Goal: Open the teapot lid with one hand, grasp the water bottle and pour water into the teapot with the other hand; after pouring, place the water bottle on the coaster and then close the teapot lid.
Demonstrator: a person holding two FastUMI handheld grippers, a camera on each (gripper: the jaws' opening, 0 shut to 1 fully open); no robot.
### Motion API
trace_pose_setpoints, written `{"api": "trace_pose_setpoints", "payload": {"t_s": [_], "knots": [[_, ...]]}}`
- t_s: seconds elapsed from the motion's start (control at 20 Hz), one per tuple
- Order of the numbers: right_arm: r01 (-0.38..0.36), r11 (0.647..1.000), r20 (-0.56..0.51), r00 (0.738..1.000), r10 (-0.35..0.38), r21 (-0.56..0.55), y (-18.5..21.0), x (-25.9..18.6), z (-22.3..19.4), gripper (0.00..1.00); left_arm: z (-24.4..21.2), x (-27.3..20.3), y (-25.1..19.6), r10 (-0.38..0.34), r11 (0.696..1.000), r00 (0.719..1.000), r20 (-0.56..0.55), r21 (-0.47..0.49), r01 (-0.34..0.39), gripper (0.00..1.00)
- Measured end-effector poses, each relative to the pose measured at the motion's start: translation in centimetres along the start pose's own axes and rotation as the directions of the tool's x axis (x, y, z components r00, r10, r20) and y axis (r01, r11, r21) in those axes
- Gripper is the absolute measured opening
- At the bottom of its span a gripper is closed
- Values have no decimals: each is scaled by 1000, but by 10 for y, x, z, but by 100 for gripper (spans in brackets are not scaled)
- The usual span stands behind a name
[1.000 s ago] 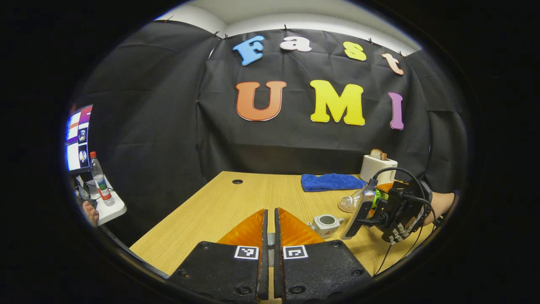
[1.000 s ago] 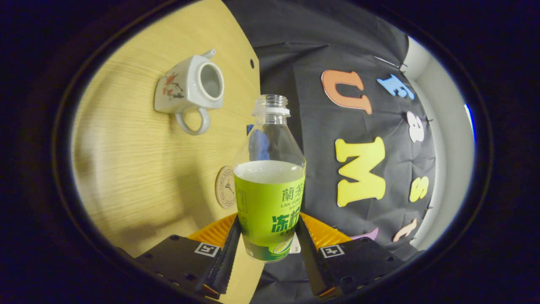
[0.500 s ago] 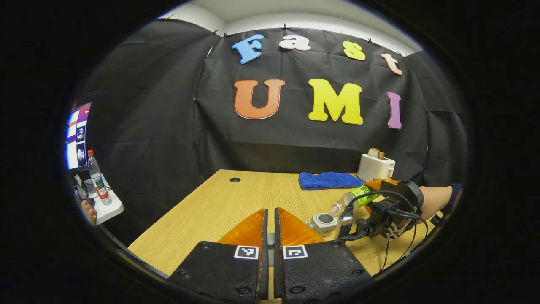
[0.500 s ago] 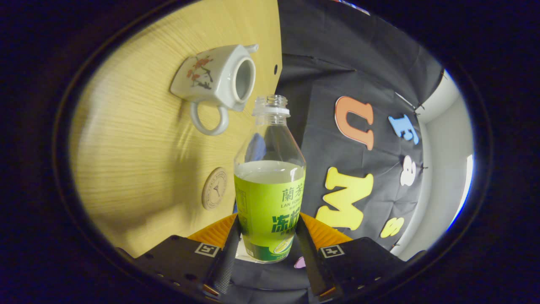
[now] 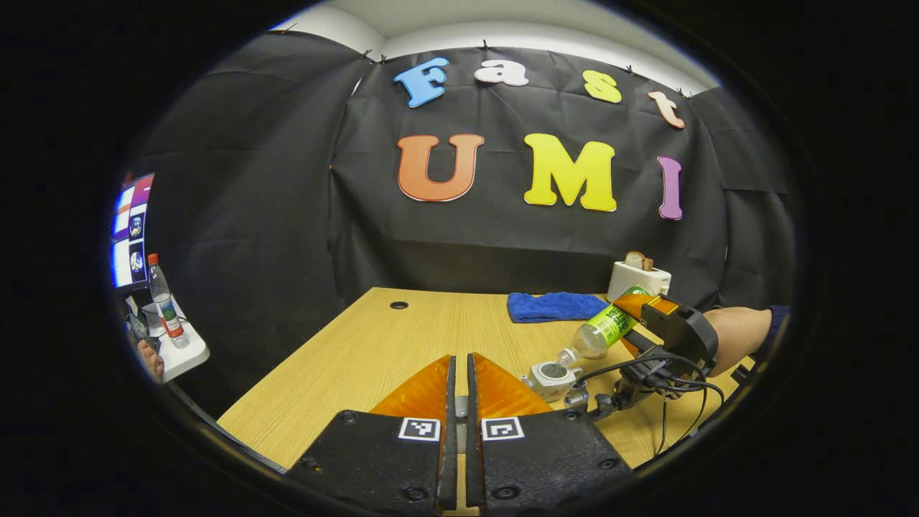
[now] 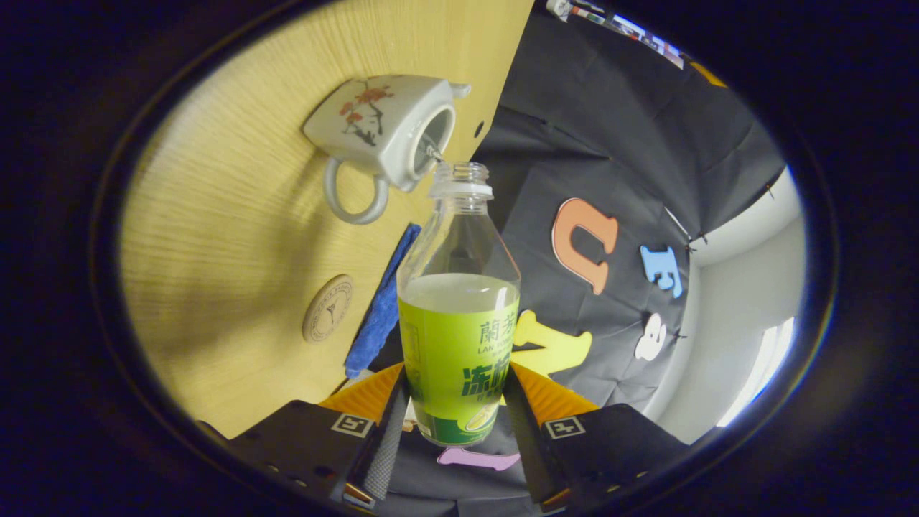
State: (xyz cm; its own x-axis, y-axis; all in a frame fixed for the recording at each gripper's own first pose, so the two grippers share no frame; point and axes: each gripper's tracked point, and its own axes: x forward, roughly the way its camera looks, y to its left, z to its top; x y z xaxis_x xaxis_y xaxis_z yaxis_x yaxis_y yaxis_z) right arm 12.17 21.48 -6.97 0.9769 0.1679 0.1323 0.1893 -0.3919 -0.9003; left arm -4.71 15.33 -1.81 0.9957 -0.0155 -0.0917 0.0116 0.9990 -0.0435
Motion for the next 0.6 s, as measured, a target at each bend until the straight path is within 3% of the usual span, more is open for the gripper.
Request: {"api": "trace_pose_setpoints", "payload": {"t_s": [0.6], "knots": [[166, 977, 32, 986, -163, -135, -34, 1, 0, 71, -2, 0, -7, -15, 1000, 1000, -7, 17, 15, 7]]}}
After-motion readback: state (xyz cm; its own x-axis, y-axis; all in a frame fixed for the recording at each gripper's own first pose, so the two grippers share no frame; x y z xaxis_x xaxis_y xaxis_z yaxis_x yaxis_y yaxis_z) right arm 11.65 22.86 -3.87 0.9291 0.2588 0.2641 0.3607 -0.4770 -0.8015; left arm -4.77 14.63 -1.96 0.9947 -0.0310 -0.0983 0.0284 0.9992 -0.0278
